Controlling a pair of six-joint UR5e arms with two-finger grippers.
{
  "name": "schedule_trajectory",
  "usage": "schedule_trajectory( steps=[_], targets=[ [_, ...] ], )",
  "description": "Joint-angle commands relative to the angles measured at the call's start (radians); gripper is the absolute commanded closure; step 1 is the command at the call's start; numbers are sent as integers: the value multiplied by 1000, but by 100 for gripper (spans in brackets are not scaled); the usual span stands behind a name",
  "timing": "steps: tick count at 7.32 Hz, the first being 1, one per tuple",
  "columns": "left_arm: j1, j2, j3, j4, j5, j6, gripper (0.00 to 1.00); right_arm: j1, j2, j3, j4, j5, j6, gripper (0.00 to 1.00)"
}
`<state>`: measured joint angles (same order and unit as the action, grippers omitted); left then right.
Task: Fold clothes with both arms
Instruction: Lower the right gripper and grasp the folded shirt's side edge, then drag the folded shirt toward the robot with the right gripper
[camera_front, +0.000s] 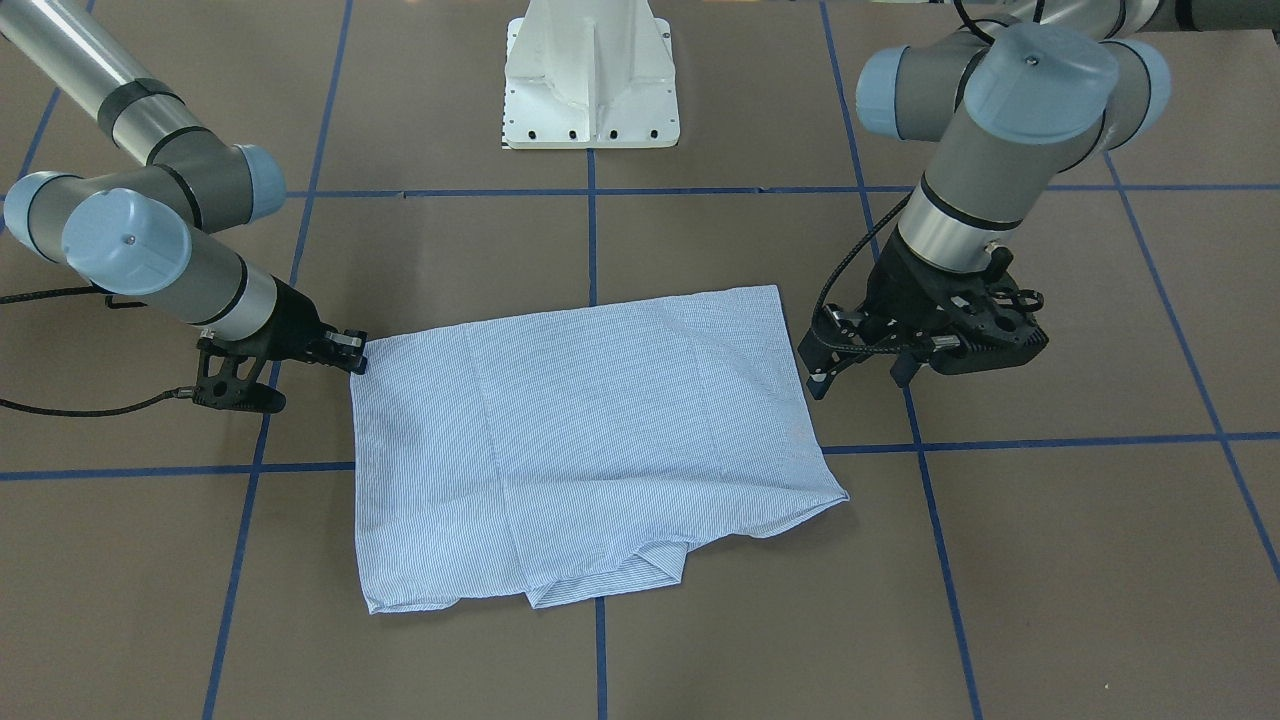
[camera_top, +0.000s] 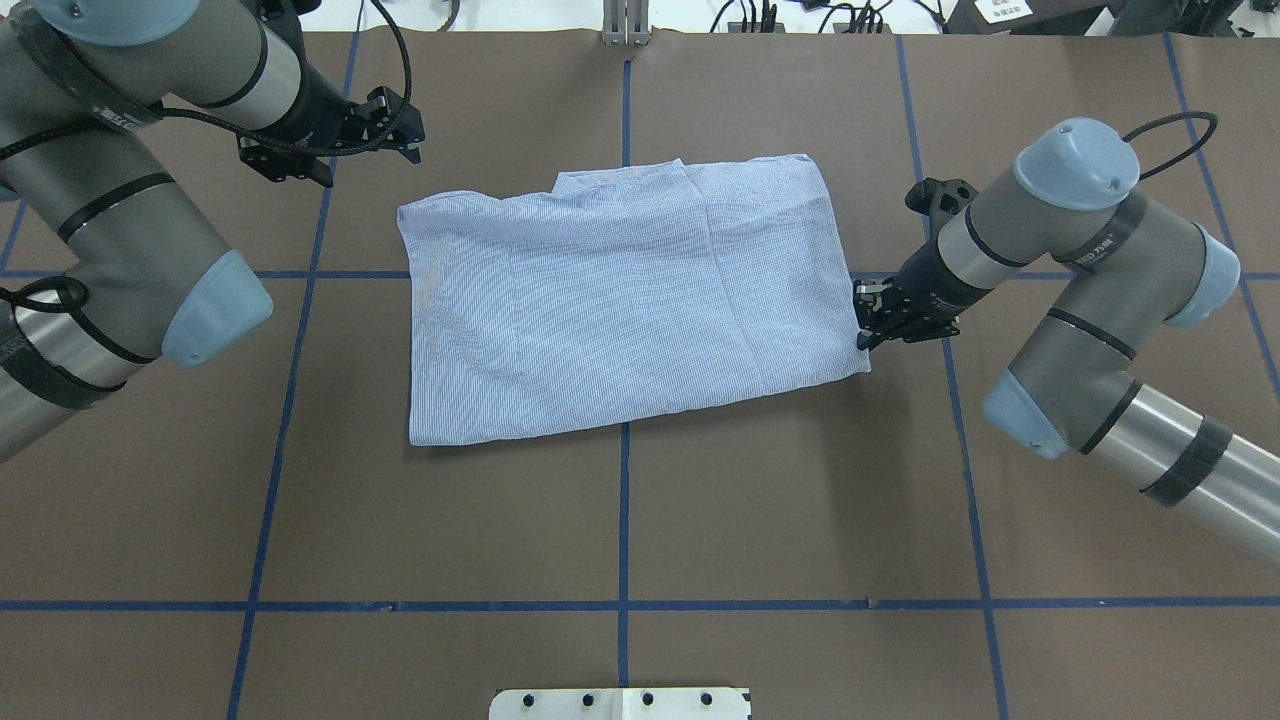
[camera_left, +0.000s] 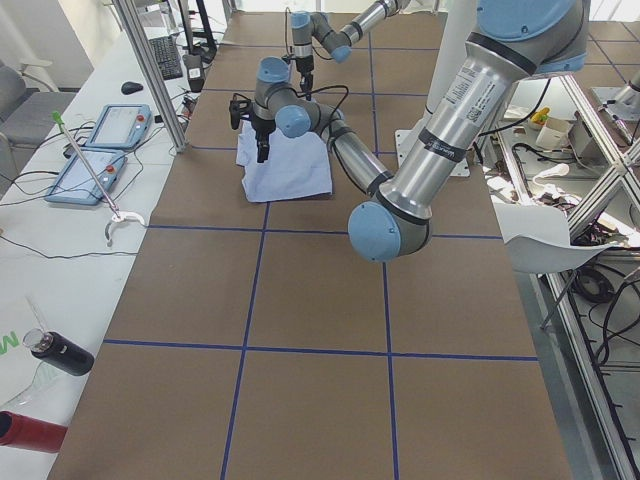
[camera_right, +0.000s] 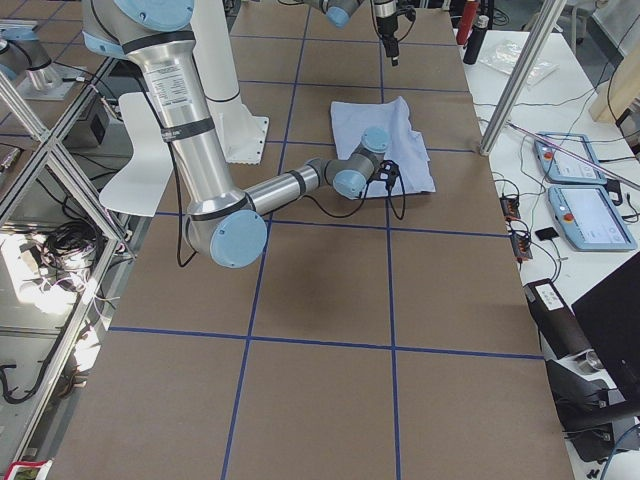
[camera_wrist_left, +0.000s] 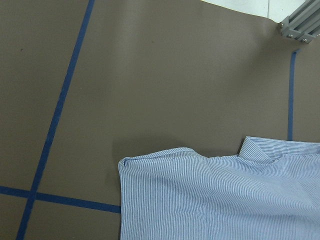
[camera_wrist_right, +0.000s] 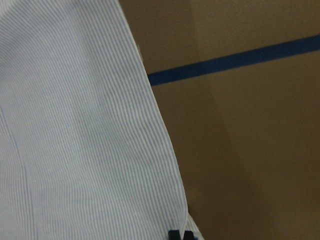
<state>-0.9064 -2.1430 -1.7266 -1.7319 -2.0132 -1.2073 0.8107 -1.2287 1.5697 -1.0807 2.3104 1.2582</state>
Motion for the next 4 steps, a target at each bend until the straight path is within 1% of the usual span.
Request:
schedule_trajectory(
  steps=[1, 2, 3, 4],
  targets=[
    [0, 2, 1, 0, 1, 0, 1, 2, -46, 82, -2, 10, -3, 100],
    [0, 2, -2, 0, 1, -1, 1, 2, -116, 177, -2, 21, -3, 100],
    [-2, 3, -7, 2, 1, -2, 1, 5, -281, 325, 10, 56, -17, 100],
    [-2, 8, -22, 2, 2, -3, 1, -31, -449, 507, 10, 60, -35, 100]
  ],
)
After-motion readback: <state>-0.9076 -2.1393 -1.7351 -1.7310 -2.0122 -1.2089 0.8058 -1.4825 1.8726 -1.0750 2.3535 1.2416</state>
